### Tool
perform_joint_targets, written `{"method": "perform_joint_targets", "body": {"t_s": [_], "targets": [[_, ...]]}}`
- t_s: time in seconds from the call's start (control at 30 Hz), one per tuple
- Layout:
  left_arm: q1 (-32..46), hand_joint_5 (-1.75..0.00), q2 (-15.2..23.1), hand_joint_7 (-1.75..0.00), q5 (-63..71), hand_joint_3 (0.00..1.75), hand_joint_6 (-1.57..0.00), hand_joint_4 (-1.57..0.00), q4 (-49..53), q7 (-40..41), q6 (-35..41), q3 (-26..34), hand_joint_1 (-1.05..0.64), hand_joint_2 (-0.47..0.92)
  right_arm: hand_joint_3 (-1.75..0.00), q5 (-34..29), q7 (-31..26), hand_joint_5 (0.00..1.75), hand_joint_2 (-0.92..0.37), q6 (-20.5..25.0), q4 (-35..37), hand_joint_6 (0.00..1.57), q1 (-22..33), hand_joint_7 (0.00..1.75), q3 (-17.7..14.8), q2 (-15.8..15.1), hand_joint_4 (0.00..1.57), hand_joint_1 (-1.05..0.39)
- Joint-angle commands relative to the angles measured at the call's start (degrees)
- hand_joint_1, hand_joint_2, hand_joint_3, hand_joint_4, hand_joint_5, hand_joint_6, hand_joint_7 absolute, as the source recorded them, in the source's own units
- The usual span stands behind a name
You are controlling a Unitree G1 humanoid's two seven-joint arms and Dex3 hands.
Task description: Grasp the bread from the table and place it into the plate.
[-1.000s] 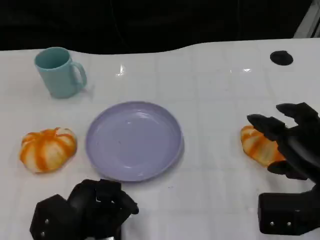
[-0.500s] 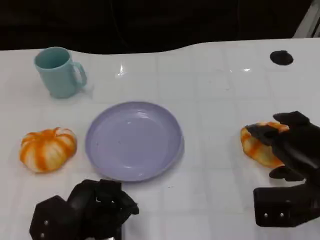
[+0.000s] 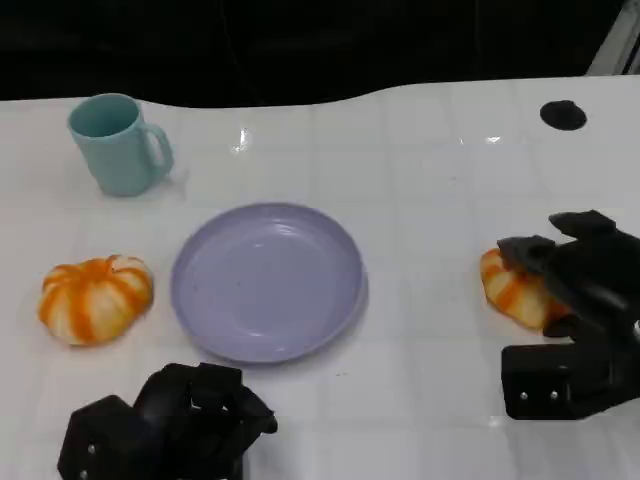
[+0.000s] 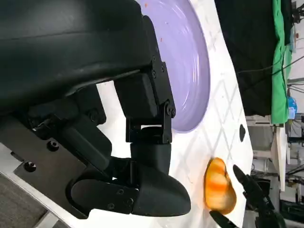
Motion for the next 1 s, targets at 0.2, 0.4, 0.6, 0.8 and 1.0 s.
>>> {"method": "perform_joint_targets", "body": {"t_s": [0.2, 0.4, 0.6, 0.8, 1.0], "targets": [[0.7, -1.19, 0.7, -0.65, 0.4, 0.67, -1.46, -1.57, -1.1, 0.7, 0.8, 0.3, -1.05, 0.54, 0.0, 4.6, -1.5, 0.1, -0.83, -2.9, 8.3, 0.56, -4.5, 0.03, 1.2, 1.3, 0.57, -0.22], [0.8, -1.19, 0.7, -0.66, 0.5, 0.67, -1.46, -1.57, -1.3, 0.8, 0.9, 0.3, -1.05, 0.54, -0.02, 5.9, -3.7, 0.1, -0.88, -5.1, 13.9, 0.69, -6.8, 0.05, 2.2, 2.1, 0.73, -0.22], [0.8, -1.19, 0.7, -0.66, 0.4, 0.67, -1.46, -1.57, -1.6, 0.8, 1.1, 0.3, -1.05, 0.53, -0.02, 6.3, -8.1, 0.16, -0.91, -8.1, 18.2, 0.84, -8.6, 0.08, 3.3, 2.3, 0.94, -0.21], [0.7, -1.2, 0.5, -0.66, 0.2, 0.68, -1.46, -1.57, -1.2, 1.0, 1.0, 0.5, -1.05, 0.53, -0.05, 4.5, -16.3, 1.68, -0.92, -10.5, 22.4, 1.05, -10.4, 0.79, 5.9, 2.2, 0.9, -0.22], [0.6, -1.19, 0.6, -0.66, 0.5, 0.68, -1.46, -1.57, -1.0, 1.2, 1.0, 0.4, -1.05, 0.53, -0.04, 3.2, -25.1, 1.75, -0.85, -11.9, 25.6, 0.86, -11.5, 1.16, 7.8, 2.4, 0.86, -0.22]]}}
